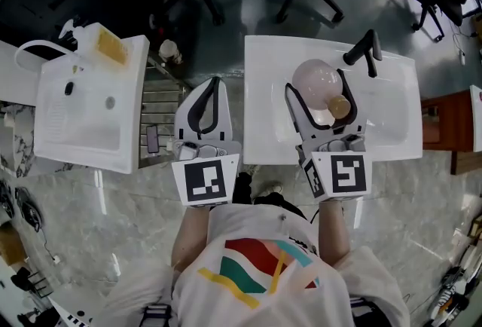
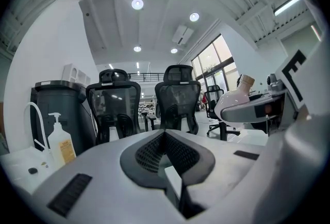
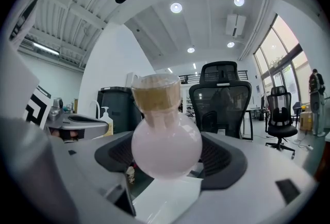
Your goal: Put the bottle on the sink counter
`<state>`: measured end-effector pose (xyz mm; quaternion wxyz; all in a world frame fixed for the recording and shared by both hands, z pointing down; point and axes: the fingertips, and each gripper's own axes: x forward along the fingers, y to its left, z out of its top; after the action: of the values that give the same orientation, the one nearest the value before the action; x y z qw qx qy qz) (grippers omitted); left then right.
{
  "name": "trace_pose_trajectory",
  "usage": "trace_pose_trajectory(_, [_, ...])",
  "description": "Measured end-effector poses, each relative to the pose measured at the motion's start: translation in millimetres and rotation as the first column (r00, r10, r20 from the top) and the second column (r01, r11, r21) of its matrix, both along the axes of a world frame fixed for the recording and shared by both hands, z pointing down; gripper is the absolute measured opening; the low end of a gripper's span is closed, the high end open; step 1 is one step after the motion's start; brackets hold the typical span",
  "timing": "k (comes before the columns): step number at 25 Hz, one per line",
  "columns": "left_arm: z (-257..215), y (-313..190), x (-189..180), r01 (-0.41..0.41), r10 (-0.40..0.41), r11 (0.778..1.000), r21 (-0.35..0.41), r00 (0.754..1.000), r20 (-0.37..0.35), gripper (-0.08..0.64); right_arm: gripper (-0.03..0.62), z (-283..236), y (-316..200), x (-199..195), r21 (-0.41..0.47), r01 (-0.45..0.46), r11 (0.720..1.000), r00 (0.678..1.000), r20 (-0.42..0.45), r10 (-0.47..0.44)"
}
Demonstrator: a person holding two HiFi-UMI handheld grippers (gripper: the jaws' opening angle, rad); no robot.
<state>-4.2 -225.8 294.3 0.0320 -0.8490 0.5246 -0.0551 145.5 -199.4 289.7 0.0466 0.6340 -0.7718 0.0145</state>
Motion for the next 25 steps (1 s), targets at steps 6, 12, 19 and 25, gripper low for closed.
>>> trace_pose_trajectory(6, [12, -13, -2, 0.012, -0.012, 1.0, -0.026, 1.0, -0.005, 0.017, 0.379, 22, -38, -1, -0.04, 0.016, 0.999, 0.999, -0.033, -0.017])
trace_pose_trajectory(12, [24, -24, -7, 0.026, -0.027, 0.998, -0.057, 1.0, -0.008, 0.017, 0.379, 48, -76, -8, -0.082, 0.04, 0.996, 0.999, -0.009, -0.041])
trace_pose_trajectory(19, [35, -34, -16, 0.052, -0.052, 0.996, -0.076, 0.999, -0.001, 0.017, 0.379, 83, -106, -27, -0.149, 0.072, 0.986, 0.996, -0.051, -0.08])
trace_pose_trajectory(25, [45, -41, -26, 0.076, -0.076, 0.993, -0.088, 0.997, 0.008, 0.017, 0.379, 107, -121, -37, -0.187, 0.085, 0.979, 0.994, -0.057, -0.097])
